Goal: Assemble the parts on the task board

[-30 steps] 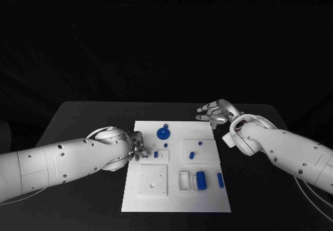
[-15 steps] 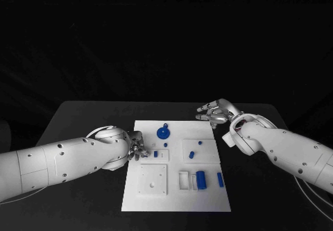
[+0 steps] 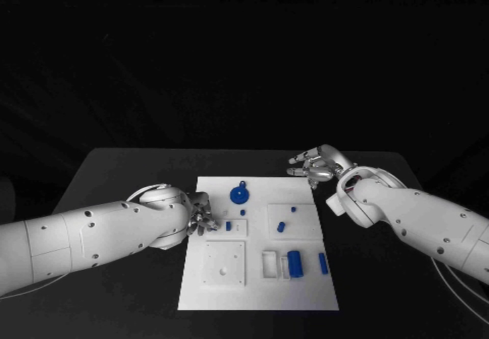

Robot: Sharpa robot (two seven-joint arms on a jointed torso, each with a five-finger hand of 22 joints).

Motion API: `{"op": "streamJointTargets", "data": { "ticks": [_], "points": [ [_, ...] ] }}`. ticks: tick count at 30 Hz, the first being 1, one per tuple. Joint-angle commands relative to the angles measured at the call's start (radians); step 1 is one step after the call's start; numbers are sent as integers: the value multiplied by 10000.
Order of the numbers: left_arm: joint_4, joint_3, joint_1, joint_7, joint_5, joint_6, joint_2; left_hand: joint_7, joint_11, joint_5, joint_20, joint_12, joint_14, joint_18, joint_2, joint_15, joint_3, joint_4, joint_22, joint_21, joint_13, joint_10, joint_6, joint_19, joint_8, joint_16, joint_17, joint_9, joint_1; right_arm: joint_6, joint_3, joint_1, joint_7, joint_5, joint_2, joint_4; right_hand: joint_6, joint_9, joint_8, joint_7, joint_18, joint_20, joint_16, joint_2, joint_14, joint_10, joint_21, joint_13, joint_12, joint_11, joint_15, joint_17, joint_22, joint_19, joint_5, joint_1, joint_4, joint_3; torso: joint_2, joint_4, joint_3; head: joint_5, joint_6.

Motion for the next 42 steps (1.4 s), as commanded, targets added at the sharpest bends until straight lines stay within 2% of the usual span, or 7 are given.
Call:
{"op": "streamJointTargets", "data": {
  "ticks": [1,11,12,14,22,34,42],
  "points": [
    [-67,-75,-89,-171,-117,363,32,-611,-12,-59,8,-10,-34,-60,145,11,531,-550,201,-49,12,50,582,14,11,3,-3,-20,269,127,4,-6,58,3,-2,14,-68,-13,-37,13,143,12,-33,15,-66,-86,-61,-15,-5,13,0,-7,473,320,52,-97,61,25,7,7,-6,-1,2],
    [-186,-73,-88,-139,-113,318,123,-627,-22,-324,8,22,-16,-68,135,6,414,-412,195,-60,24,58,557,34,30,14,-5,-34,223,126,4,-6,59,3,15,7,-68,-13,-37,13,143,12,-33,15,-66,-86,-61,-15,-5,13,0,-7,473,320,52,-97,61,25,-1,7,0,12,-16],
    [-199,-73,-88,-134,-108,324,135,-640,-29,-640,9,28,-13,-74,148,4,356,-350,192,-68,26,63,577,37,39,19,-3,-37,207,126,4,-6,59,3,16,5,-68,-13,-37,13,143,12,-33,15,-66,-86,-61,-15,-5,13,0,-7,473,320,52,-97,61,25,-4,3,0,13,-20],
    [-235,-73,-88,-123,-89,345,171,-654,-30,-838,6,37,-12,-91,117,2,206,-211,187,-101,28,65,588,52,19,27,0,-81,208,127,4,-6,59,3,19,2,-68,-13,-37,13,143,12,-33,15,-66,-86,-61,-15,-5,13,0,-7,473,320,52,-97,61,25,-5,0,0,15,-28],
    [-363,-74,-89,-83,-6,412,288,-693,-43,-801,-2,35,-11,-122,-130,-6,-6,84,186,-177,20,68,651,89,-44,24,-7,-209,-92,122,4,-6,58,3,16,-11,-75,-13,-37,14,142,12,-40,13,-68,-98,-81,-29,-14,14,-1,-11,470,322,74,-87,83,33,5,-3,-2,-7,-35],
    [-426,-74,-89,-68,33,397,345,-712,-49,-795,-8,28,-16,-138,-263,-12,-84,229,185,-233,12,69,706,115,-66,19,-12,-275,-398,127,4,-11,62,3,27,-29,-75,-13,-37,14,142,12,-40,13,-68,-98,-81,-29,-14,14,-1,-11,470,322,74,-87,83,33,-11,2,-3,-32,-38],
    [-442,-74,-89,-82,36,345,363,-737,-61,-837,-12,29,-12,-148,-412,-16,-115,489,186,-288,9,79,750,145,-59,15,-18,-300,-615,126,4,-17,63,3,23,-31,-75,-13,-37,14,142,12,-40,13,-68,-98,-81,-29,-14,14,-1,-11,470,322,74,-87,83,33,-4,3,-2,-47,-33]
  ]
}}
